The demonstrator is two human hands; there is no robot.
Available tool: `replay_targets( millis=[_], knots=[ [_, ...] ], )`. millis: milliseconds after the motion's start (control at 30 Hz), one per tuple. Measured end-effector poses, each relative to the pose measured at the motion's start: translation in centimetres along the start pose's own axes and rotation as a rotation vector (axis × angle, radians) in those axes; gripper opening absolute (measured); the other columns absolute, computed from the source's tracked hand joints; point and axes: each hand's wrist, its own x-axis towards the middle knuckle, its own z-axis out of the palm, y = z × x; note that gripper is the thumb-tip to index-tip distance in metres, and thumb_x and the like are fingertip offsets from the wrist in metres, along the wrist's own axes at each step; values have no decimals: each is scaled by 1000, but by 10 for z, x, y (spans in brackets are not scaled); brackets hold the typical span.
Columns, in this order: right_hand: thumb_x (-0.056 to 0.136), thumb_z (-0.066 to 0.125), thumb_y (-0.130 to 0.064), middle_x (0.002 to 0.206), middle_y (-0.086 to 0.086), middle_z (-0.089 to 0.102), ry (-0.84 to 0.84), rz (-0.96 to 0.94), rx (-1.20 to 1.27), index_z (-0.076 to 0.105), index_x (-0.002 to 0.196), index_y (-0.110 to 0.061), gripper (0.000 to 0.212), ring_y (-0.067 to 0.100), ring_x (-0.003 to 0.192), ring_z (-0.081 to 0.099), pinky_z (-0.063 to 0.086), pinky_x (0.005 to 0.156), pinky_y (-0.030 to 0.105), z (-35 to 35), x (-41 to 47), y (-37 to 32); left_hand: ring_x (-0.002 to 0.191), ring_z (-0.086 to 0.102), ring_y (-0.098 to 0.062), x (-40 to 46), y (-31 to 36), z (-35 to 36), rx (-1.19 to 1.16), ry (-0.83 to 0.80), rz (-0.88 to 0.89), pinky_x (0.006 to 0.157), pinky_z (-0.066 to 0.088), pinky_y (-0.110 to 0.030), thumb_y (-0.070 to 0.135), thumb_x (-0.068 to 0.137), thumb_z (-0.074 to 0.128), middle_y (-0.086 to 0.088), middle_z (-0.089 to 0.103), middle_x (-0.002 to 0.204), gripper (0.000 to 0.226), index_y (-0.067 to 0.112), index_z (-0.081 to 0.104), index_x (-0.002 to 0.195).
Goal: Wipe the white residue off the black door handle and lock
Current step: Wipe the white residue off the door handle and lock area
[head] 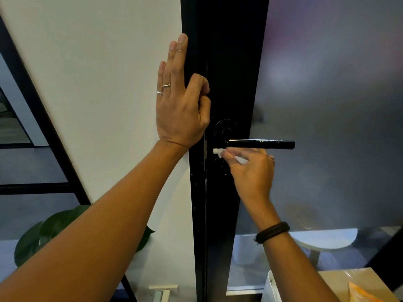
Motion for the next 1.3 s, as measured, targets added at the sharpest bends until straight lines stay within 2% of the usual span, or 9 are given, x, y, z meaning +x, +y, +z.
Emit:
replay_targets(
  millis=[67, 100, 167, 400, 467, 633, 833, 1100, 1300],
  knots=[
    [86, 80, -46, 87, -16, 76, 47, 101, 64, 80, 93, -41, 9, 14, 91, 67, 55, 89, 47, -6, -11, 16, 159, 29, -46, 0, -1, 0, 2, -1, 0, 134, 18, -50, 9, 97, 59, -26, 37, 168, 10, 15, 67, 95],
    [86, 79, -48, 85, -16, 75, 51, 159, 109, 78, 92, -45, 7, 14, 87, 68, 58, 81, 51, -8, -17, 22, 159, 30, -46, 0, -1, 0, 4, -1, 3, 134, 19, -51, 10, 97, 60, -26, 38, 167, 10, 15, 67, 94],
    [87, 81, -42, 81, -13, 73, 43, 202, 160, 79, 93, -42, 6, 15, 83, 67, 59, 72, 50, -8, -23, 25, 159, 30, -46, -1, -1, 0, 8, -1, 8, 134, 21, -52, 9, 97, 60, -27, 38, 167, 9, 15, 67, 94],
    [100, 70, -32, 83, -10, 70, 46, 187, 192, 79, 99, -29, 10, 14, 81, 67, 56, 70, 32, 2, -31, 18, 158, 31, -46, -2, -2, 1, 34, 11, 9, 134, 18, -49, 9, 95, 62, -26, 39, 167, 9, 16, 68, 96],
    [100, 70, -29, 79, -7, 73, 5, 242, 227, 77, 93, -34, 11, 15, 73, 69, 58, 64, 35, 7, -52, 28, 158, 31, -48, -3, -2, 1, 42, 12, 12, 133, 20, -53, 9, 95, 62, -27, 39, 166, 9, 16, 68, 97],
    [94, 78, -30, 88, -10, 78, 49, 397, 344, 83, 103, -22, 12, 10, 86, 74, 64, 79, 41, 30, -77, 22, 155, 34, -53, -2, -3, 1, 45, 17, 27, 131, 24, -57, 6, 93, 62, -31, 43, 162, 11, 14, 69, 96],
    [94, 77, -28, 81, -12, 75, -71, 238, 250, 81, 95, -29, 4, 12, 75, 69, 62, 67, 45, 47, -91, 10, 153, 36, -55, -1, -3, 0, 46, 14, 34, 130, 26, -61, 5, 91, 62, -33, 44, 161, 12, 13, 70, 96],
    [97, 71, -24, 94, -4, 74, 237, 324, 267, 76, 102, -29, 8, 16, 84, 70, 62, 72, 45, 37, -81, 24, 153, 37, -55, -1, -3, 2, 45, 20, 21, 130, 27, -62, 6, 92, 61, -33, 45, 160, 13, 13, 71, 97],
    [94, 77, -21, 88, -8, 71, -32, 106, 68, 78, 94, -19, 2, 12, 78, 66, 60, 63, 42, 54, -108, 20, 154, 36, -53, -2, -3, 1, 54, 20, 15, 131, 23, -56, 8, 94, 60, -31, 44, 161, 13, 14, 71, 97]
  ],
)
